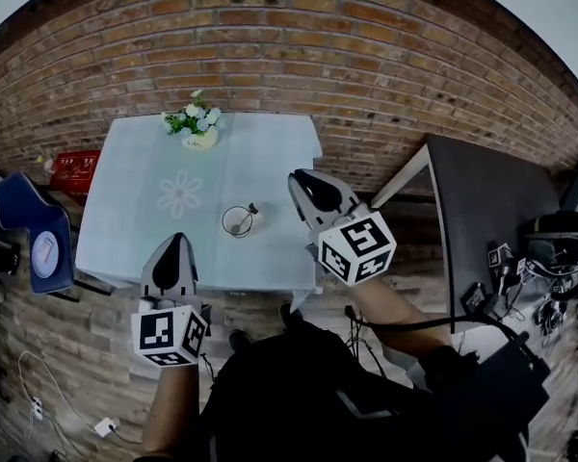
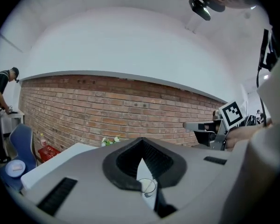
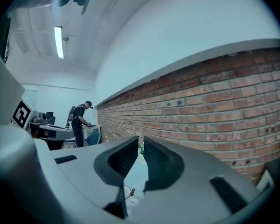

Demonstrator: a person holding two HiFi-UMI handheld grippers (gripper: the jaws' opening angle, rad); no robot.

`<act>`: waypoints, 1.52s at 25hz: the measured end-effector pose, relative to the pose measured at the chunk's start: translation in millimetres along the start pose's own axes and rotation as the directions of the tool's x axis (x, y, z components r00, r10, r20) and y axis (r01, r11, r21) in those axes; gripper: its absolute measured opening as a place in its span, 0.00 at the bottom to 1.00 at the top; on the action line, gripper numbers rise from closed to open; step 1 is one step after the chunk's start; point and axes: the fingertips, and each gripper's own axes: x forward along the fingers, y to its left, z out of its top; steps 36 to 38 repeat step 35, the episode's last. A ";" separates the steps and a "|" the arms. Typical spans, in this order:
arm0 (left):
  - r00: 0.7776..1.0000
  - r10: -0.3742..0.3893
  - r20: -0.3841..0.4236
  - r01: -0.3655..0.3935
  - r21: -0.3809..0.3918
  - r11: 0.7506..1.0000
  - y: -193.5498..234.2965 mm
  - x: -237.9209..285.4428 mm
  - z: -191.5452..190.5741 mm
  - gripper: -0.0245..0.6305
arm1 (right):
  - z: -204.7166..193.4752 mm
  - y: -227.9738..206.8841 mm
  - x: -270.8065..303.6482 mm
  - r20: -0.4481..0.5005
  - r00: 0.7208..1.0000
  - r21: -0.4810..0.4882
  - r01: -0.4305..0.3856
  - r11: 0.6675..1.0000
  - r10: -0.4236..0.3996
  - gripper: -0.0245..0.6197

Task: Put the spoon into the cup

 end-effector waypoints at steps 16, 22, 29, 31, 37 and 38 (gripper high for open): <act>0.997 -0.072 0.031 0.071 0.010 0.997 -3.6 -0.4 25.2 0.05 | 25.9 2.9 -47.2 0.048 0.992 0.005 0.116 0.993 -0.116 0.07; 0.996 -0.080 0.038 0.080 0.008 0.997 -4.5 -2.1 28.0 0.05 | 32.3 3.4 -49.6 0.069 0.989 0.002 0.129 0.992 -0.128 0.07; 0.997 -0.065 0.040 0.064 0.015 0.998 -1.3 -4.5 30.2 0.05 | 34.6 4.7 -47.5 0.072 0.989 -0.003 0.127 0.992 -0.127 0.07; 0.997 -0.061 0.039 0.060 0.015 0.998 0.4 -4.7 30.8 0.05 | 33.6 4.5 -45.8 0.073 0.990 -0.003 0.123 0.992 -0.122 0.07; 0.997 -0.058 0.041 0.058 0.020 0.998 0.1 -4.6 32.6 0.05 | 33.9 4.0 -44.5 0.071 0.990 -0.004 0.122 0.993 -0.121 0.07; 0.997 -0.058 0.041 0.058 0.020 0.998 0.1 -4.6 32.6 0.05 | 33.9 4.0 -44.5 0.071 0.990 -0.004 0.122 0.993 -0.121 0.07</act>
